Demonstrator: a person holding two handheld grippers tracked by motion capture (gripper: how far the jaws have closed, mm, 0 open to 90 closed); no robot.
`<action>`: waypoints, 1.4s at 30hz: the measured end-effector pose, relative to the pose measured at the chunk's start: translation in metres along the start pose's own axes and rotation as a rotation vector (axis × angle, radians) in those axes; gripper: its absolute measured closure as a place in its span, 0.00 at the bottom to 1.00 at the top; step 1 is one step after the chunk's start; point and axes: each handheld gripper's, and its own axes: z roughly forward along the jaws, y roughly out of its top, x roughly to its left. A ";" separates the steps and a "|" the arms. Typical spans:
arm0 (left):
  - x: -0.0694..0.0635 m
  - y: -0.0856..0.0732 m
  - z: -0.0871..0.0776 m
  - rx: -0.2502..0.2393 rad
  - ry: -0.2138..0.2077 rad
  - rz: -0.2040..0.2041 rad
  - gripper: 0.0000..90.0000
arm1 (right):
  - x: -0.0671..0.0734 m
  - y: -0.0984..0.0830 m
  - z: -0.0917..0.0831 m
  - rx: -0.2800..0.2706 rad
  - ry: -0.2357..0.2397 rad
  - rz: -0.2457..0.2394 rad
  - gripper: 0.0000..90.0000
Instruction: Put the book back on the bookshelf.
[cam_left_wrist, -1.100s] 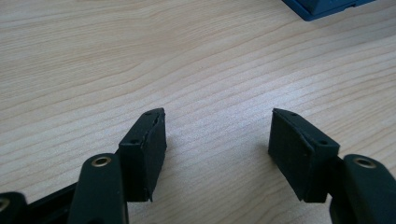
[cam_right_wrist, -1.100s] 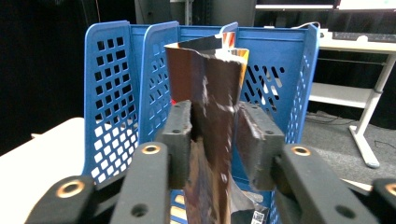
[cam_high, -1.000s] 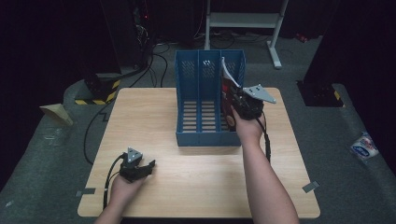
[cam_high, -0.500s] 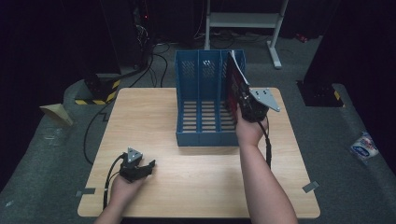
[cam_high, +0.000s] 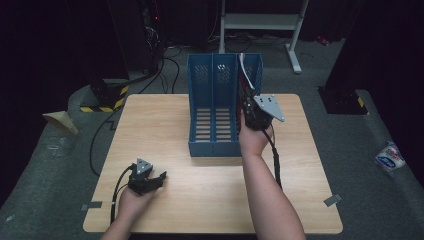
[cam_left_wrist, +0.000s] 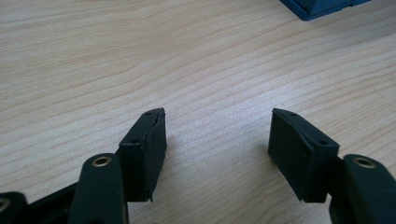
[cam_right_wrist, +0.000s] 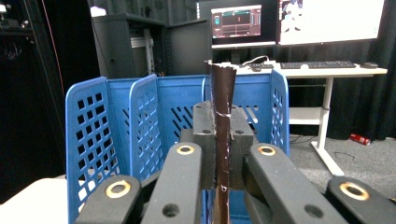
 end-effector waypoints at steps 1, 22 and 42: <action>0.000 0.000 0.000 0.000 0.000 0.000 0.41 | 0.000 -0.001 0.000 0.002 0.002 -0.001 0.95; -0.001 0.000 0.000 -0.001 -0.007 -0.002 0.41 | -0.003 -0.020 -0.004 0.017 0.008 0.010 0.94; -0.001 -0.001 0.000 -0.001 -0.005 -0.004 0.42 | -0.007 -0.013 -0.009 0.000 0.038 0.001 0.82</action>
